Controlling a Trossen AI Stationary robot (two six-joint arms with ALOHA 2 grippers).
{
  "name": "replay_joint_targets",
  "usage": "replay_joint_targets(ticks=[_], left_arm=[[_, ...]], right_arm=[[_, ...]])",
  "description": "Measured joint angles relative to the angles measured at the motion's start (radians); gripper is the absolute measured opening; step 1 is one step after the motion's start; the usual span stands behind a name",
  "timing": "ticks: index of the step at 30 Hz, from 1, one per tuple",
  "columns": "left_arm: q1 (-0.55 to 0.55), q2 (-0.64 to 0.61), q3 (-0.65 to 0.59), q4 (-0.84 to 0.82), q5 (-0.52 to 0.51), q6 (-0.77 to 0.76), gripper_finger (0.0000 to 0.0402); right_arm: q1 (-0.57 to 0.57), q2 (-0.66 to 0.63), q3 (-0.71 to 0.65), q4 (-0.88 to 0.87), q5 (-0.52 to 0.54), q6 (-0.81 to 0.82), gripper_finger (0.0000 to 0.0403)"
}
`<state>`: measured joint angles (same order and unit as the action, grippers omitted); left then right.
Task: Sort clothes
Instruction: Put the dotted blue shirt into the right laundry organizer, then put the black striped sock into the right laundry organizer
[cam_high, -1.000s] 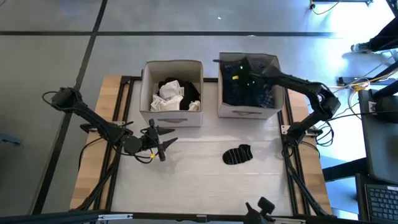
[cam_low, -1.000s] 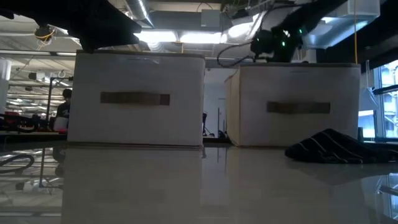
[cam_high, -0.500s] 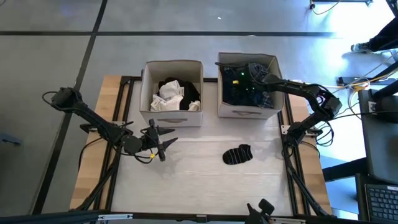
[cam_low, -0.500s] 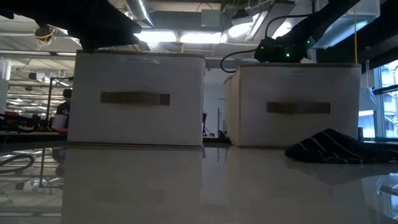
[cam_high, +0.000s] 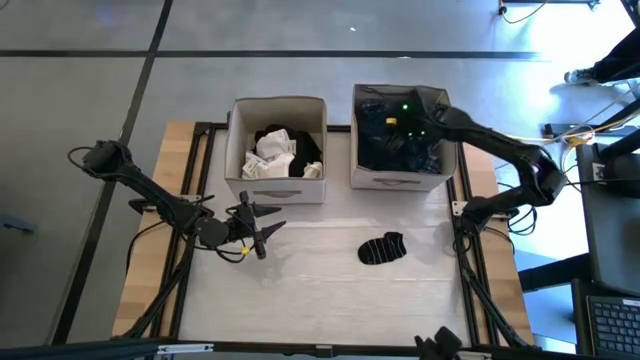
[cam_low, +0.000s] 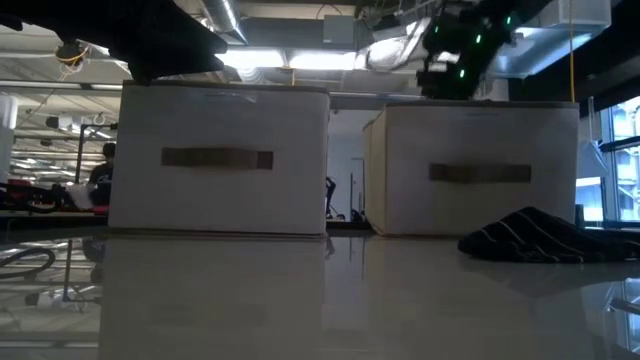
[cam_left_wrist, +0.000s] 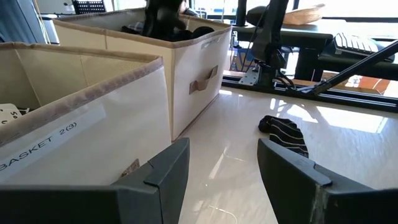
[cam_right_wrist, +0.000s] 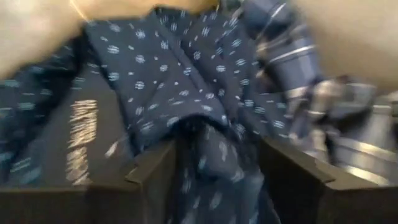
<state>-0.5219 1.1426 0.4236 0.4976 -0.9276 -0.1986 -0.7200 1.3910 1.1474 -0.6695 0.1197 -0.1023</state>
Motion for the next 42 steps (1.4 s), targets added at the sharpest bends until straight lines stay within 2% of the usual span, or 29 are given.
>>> replay_joint_targets(ticks=[4, 9, 14, 19, 26, 31, 36, 42], left_arm=[[0.0, 0.0, 0.0, 0.0, 0.0, 0.0, 0.018], [0.0, 0.0, 0.0, 0.0, 0.0, 0.0, 0.018], [0.0, 0.0, 0.0, 0.0, 0.0, 0.0, 0.018], [0.0, 0.0, 0.0, 0.0, 0.0, 0.0, 0.018], [0.0, 0.0, 0.0, 0.0, 0.0, -0.001, 0.018], [0.0, 0.0, 0.0, 0.001, 0.0, -0.002, 0.018], [0.0, 0.0, 0.0, 0.001, 0.0, -0.003, 0.018], [0.0, 0.0, 0.001, 0.009, 0.0, -0.003, 0.018]], right_arm=[[0.005, -0.046, 0.106, -0.142, -0.009, -0.003, 0.0229], [0.067, -0.104, 0.206, -0.255, -0.018, -0.002, 0.0222], [0.205, -0.165, 0.225, -0.281, -0.083, 0.022, 0.0221], [0.398, -0.186, 0.222, -0.301, -0.147, 0.066, 0.0221], [0.685, -0.18, 0.152, -0.275, -0.148, 0.08, 0.0221], [0.835, -0.174, 0.071, -0.214, -0.148, 0.132, 0.0221], [0.931, -0.161, -0.041, -0.126, -0.147, 0.195, 0.0221], [0.977, -0.138, -0.183, -0.02, -0.137, 0.255, 0.022]])
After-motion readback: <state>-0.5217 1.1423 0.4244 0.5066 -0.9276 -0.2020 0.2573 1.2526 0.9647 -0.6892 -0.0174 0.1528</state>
